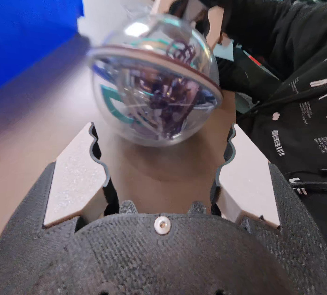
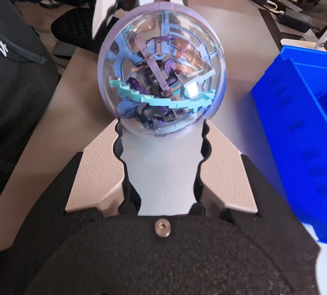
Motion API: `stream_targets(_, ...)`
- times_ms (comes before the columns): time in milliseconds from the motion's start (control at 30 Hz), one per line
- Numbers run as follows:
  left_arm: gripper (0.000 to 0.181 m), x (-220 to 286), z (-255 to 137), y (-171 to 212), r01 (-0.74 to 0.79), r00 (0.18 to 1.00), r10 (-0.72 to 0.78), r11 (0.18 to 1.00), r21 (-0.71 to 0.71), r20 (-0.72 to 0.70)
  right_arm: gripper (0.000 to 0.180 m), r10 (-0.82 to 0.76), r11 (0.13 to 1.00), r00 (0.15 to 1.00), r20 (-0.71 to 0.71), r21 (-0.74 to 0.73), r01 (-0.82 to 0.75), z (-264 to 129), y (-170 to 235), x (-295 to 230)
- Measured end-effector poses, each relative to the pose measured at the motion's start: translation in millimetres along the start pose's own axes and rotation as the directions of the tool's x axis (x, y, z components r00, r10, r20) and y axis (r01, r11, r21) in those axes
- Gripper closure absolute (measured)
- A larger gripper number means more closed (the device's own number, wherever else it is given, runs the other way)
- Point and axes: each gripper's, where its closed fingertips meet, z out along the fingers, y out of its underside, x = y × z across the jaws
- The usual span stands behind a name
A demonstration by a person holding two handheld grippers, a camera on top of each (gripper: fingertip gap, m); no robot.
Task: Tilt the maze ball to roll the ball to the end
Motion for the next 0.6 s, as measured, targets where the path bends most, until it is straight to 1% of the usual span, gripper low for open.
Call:
stream_targets(33, 0.037, 6, 11, 9, -0.011, 1.000, 0.011, 1.000, -0.022, -0.004, 0.092, 0.006, 1.000, 1.000, 0.005, -0.003, -0.006, 4, 0, -2)
stream_targets(67, 0.028, 4, 18, 12, -0.029, 0.999, 0.030, 0.999, -0.034, 0.035, 0.091, 0.005, 1.000, 1.000, 0.000, -0.014, -0.005, 8, 1, -4)
stream_targets(100, 0.026, 3, 23, 11, -0.047, 0.997, 0.049, 0.998, -0.041, 0.059, 0.089, 0.006, 1.000, 1.000, -0.005, -0.023, -0.006, 11, 2, -8)
stream_targets(167, 0.022, 6, 26, 1, -0.046, 0.998, 0.046, 0.999, -0.002, 0.048, 0.088, 0.013, 0.999, 0.999, -0.036, -0.045, -0.014, 16, 5, -14)
stream_targets(200, 0.022, 6, 26, -2, -0.050, 0.998, 0.050, 0.999, -0.001, 0.042, 0.088, 0.007, 0.999, 0.998, -0.069, -0.049, -0.010, 17, 6, -15)
stream_targets(300, 0.022, 6, 25, -4, -0.131, 0.991, 0.132, 0.991, -0.014, 0.031, 0.087, -0.016, 0.999, 0.987, -0.160, -0.032, 0.011, 17, 6, -19)
stream_targets(433, 0.022, 8, 24, -2, -0.222, 0.975, 0.222, 0.975, -0.020, -0.016, 0.088, -0.048, 0.999, 0.964, -0.263, 0.007, 0.052, 18, 5, -24)
stream_targets(533, 0.022, 7, 24, 0, -0.277, 0.960, 0.275, 0.960, -0.040, -0.055, 0.090, -0.126, 0.992, 0.936, -0.328, -0.022, 0.126, 18, 7, -25)
stream_targets(600, 0.022, 6, 25, -1, -0.291, 0.955, 0.286, 0.955, -0.056, -0.078, 0.085, -0.131, 0.991, 0.931, -0.342, -0.017, 0.133, 17, 8, -24)
